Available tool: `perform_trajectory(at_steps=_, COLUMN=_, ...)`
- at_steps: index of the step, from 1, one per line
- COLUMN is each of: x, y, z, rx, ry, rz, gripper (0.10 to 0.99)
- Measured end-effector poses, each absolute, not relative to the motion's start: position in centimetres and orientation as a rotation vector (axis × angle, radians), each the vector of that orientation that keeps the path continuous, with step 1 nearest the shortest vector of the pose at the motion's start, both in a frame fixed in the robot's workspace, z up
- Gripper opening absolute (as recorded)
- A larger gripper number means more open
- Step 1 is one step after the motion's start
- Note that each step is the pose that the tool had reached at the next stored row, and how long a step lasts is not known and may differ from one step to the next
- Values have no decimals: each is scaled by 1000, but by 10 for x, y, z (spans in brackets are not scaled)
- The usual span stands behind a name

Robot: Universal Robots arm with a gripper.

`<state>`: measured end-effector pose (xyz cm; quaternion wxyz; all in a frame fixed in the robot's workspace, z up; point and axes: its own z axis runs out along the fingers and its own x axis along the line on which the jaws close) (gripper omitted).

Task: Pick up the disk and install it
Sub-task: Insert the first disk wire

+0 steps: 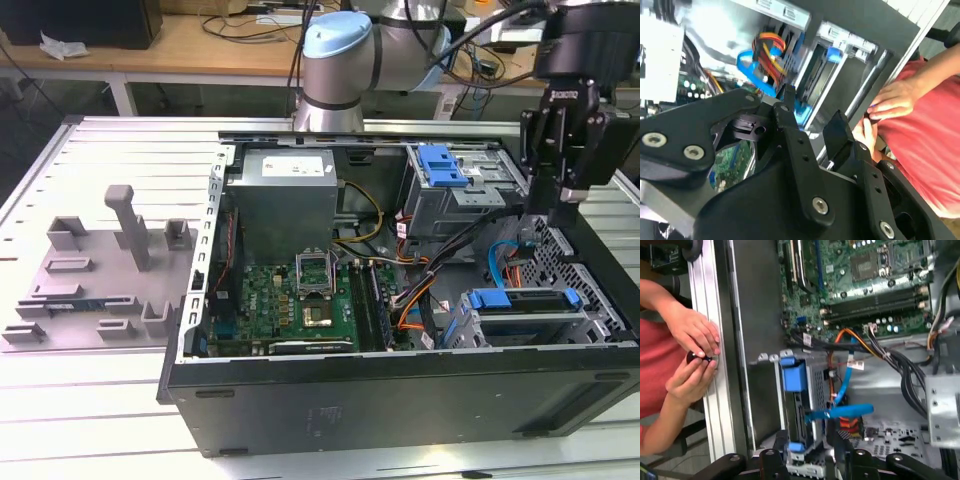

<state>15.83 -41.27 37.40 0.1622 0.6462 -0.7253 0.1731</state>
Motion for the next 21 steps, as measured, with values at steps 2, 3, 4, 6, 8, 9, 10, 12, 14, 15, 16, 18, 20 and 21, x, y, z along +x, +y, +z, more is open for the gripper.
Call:
perform_trajectory(at_steps=2, x=160, y=-410, z=372, rx=1842, ry=-2071, rz=494, gripper=502)
perform_trajectory(at_steps=3, x=160, y=-407, z=370, rx=1841, ry=-2071, rz=494, gripper=502)
perform_trajectory(at_steps=4, x=160, y=-404, z=369, rx=1841, ry=-2071, rz=494, gripper=502)
perform_trajectory(at_steps=6, x=160, y=-398, z=367, rx=1840, ry=-2071, rz=497, gripper=502)
perform_trajectory(at_steps=8, x=160, y=-393, z=365, rx=1839, ry=-2070, rz=499, gripper=486)
perform_trajectory(at_steps=9, x=160, y=-390, z=364, rx=1837, ry=-2070, rz=501, gripper=416)
perform_trajectory(at_steps=10, x=160, y=-389, z=363, rx=1835, ry=-2071, rz=504, gripper=416)
perform_trajectory(at_steps=12, x=160, y=-389, z=361, rx=1829, ry=-2077, rz=508, gripper=416)
perform_trajectory(at_steps=14, x=159, y=-388, z=360, rx=1818, ry=-2089, rz=514, gripper=416)
perform_trajectory(at_steps=15, x=159, y=-388, z=359, rx=1812, ry=-2095, rz=516, gripper=416)
perform_trajectory(at_steps=16, x=159, y=-388, z=358, rx=1806, ry=-2101, rz=518, gripper=416)
perform_trajectory(at_steps=18, x=159, y=-388, z=357, rx=1791, ry=-2116, rz=524, gripper=416)
perform_trajectory(at_steps=20, x=157, y=-388, z=356, rx=1788, ry=-2122, rz=544, gripper=416)
perform_trajectory(at_steps=21, x=156, y=-388, z=356, rx=1786, ry=-2121, rz=549, gripper=416)
